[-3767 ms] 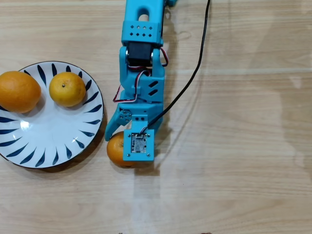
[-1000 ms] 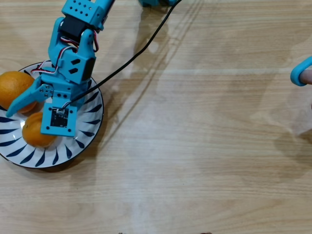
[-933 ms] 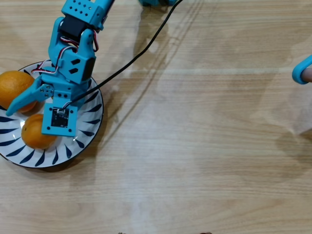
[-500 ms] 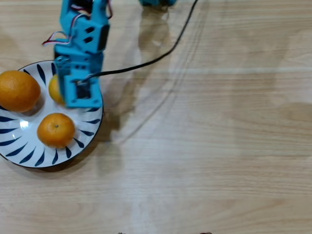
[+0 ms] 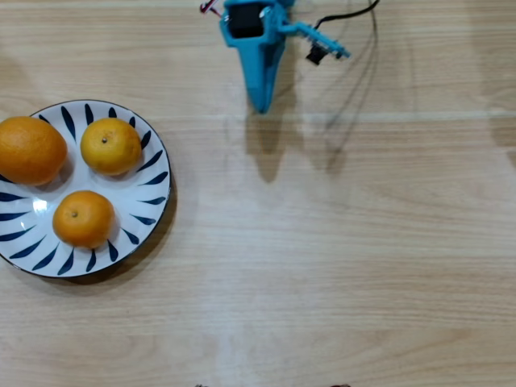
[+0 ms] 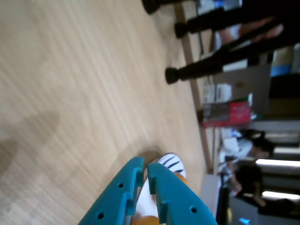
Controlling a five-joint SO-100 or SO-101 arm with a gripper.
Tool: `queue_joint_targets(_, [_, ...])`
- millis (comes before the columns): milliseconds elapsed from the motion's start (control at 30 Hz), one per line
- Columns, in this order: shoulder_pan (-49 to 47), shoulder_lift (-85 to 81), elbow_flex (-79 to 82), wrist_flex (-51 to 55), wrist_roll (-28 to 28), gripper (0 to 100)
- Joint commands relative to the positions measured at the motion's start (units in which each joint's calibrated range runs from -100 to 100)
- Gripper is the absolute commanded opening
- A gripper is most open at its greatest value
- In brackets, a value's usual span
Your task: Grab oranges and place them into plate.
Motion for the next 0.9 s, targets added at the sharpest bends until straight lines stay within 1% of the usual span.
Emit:
queue_joint_targets(0, [-3.2, -16.9, 11.1, -0.8, 3.1, 2])
queue_joint_targets(67, [-4.5, -24.1, 15.5, 3.6, 3.2, 2])
queue_joint_targets(200, [-4.9, -36.2, 15.1, 27.9, 3.6, 2])
queue_joint_targets(267, [-4.5, -36.1, 15.1, 36.2, 3.6, 2])
queue_joint_targets(333, [-4.5, -35.2, 15.1, 41.4, 3.6, 2])
queue_joint_targets(467, [-4.9, -36.1, 15.1, 47.1, 5.8, 2])
queue_joint_targets(567, [-6.5, -36.1, 14.4, 50.1, 6.0, 2])
queue_joint_targets(700, [-7.8, -36.1, 13.8, 51.3, 7.2, 2])
queue_joint_targets(867, [-7.7, -36.1, 13.6, 52.2, 6.8, 2])
